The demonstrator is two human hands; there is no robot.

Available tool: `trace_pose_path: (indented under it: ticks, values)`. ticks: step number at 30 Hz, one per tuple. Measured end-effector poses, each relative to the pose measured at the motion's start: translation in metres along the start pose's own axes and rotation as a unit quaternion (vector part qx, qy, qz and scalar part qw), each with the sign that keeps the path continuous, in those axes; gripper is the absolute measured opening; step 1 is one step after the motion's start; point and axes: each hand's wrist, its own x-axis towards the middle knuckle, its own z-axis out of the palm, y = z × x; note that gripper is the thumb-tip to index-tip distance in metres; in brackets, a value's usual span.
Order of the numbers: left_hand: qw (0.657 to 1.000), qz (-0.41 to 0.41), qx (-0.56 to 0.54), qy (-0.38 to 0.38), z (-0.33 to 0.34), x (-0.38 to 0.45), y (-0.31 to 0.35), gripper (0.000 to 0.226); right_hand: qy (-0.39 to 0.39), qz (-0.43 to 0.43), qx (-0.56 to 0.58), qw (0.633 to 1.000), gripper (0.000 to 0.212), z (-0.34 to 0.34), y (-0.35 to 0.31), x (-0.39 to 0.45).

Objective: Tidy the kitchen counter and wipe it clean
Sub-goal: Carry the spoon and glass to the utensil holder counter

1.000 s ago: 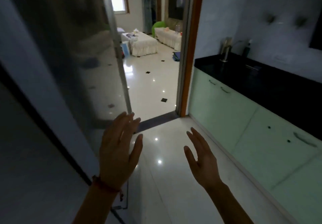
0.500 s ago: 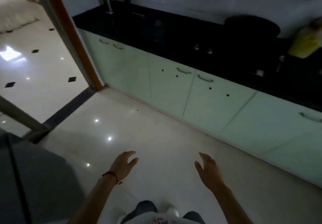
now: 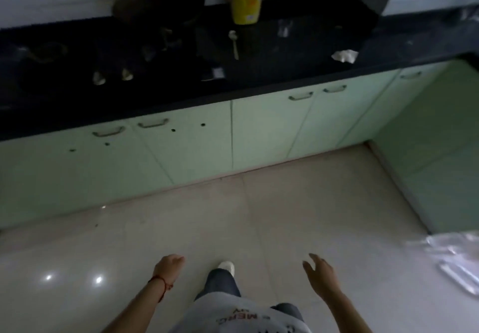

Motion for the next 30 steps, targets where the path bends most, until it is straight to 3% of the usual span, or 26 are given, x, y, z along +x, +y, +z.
trace_pose_path:
  ticks: [8,18,23,30]
  values:
    - [0.984,0.076,0.122,-0.110,0.006,0.062,0.133,0.028,0.067,0.145,0.188,0.969,0.044,-0.015,0.012,0.012]
    - [0.936,0.244,0.209,-0.145,0.114,0.099,0.327,0.033,0.125,0.234,0.320,0.909,0.043,-0.080,0.086,0.051]
    - [0.949,0.229,0.160,-0.147,0.164,0.117,0.389,0.021,0.109,0.239,0.319,0.910,0.044,-0.149,0.125,0.095]
    - [0.972,0.176,0.111,-0.111,0.184,0.112,0.443,0.028,0.081,0.192,0.316,0.926,0.044,-0.246,0.134,0.179]
